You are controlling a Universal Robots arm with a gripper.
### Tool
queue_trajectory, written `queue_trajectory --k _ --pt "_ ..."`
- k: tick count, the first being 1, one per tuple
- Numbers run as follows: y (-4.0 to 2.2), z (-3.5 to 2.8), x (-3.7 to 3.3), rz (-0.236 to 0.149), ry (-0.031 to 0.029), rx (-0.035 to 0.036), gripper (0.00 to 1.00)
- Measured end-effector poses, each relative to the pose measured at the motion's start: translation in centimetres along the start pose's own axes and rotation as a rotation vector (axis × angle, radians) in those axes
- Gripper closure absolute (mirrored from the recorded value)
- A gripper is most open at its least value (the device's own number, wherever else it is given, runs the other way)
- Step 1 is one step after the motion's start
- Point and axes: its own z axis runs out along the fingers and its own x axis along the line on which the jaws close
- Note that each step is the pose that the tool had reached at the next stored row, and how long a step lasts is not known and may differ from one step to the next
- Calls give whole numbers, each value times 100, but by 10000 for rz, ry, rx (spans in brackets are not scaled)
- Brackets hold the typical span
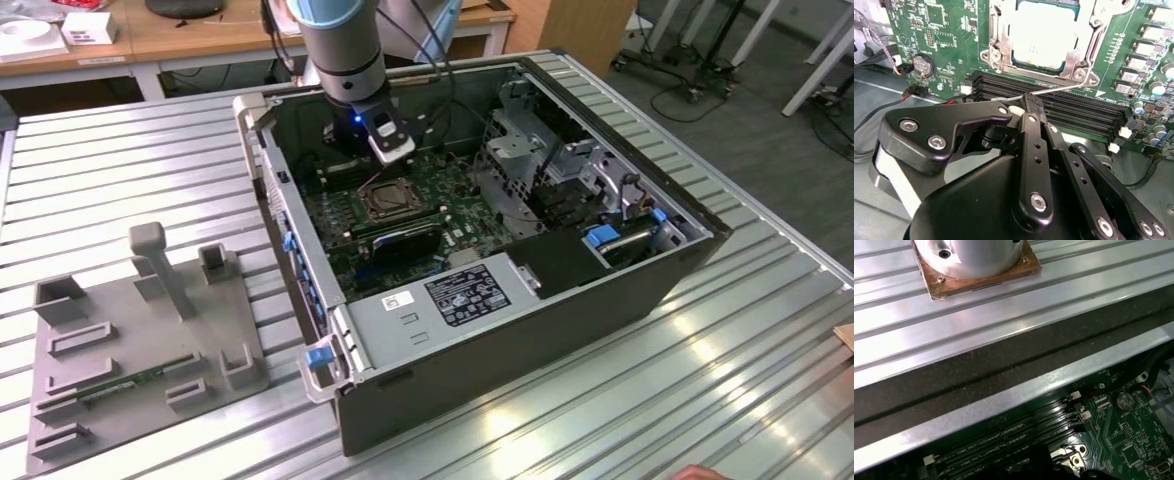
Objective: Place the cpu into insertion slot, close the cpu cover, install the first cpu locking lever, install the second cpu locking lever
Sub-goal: 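Install the first cpu locking lever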
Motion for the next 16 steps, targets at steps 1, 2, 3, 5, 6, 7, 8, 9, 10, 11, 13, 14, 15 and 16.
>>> queue_trajectory --k 1,2,3,5,6,7,8,9,10,11,13,14,15,16 --pt "-2 6 1 0 0 -1 90" --pt "-4 13 2 0 0 0 90" --pt "-6 19 3 0 0 0 90" --pt "-10 28 5 0 0 0 90" --pt "-10 30 5 -1 1 2 90" --pt "-10 31 3 -2 2 3 90" --pt "-10 32 3 -1 1 3 90" --pt "-9 34 1 -1 1 1 90" --pt "-8 36 -2 -1 1 -1 90" --pt "-7 38 -5 -1 -1 -3 90" --pt "-4 41 -12 0 0 -2 90" --pt "-3 41 -15 -1 0 0 90" --pt "-3 42 -17 0 0 0 90" --pt "-2 43 -19 0 0 -1 90"
